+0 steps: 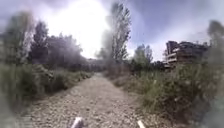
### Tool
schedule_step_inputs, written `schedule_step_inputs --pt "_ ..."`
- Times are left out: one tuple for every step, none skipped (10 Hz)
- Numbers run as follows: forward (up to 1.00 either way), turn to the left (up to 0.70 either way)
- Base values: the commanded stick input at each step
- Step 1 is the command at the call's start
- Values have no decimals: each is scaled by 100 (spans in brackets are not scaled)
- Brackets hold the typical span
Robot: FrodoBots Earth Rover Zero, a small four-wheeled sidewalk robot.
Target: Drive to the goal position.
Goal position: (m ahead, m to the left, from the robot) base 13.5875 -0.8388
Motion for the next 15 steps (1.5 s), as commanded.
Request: schedule_step_inputs --pt "70 0" --pt "70 0" --pt "70 0" --pt "70 0" --pt "70 0" --pt "70 0" --pt "70 0" --pt "70 0" --pt "70 0" --pt "70 0" --pt "70 0" --pt "70 0" --pt "70 0" --pt "70 0" --pt "70 0"
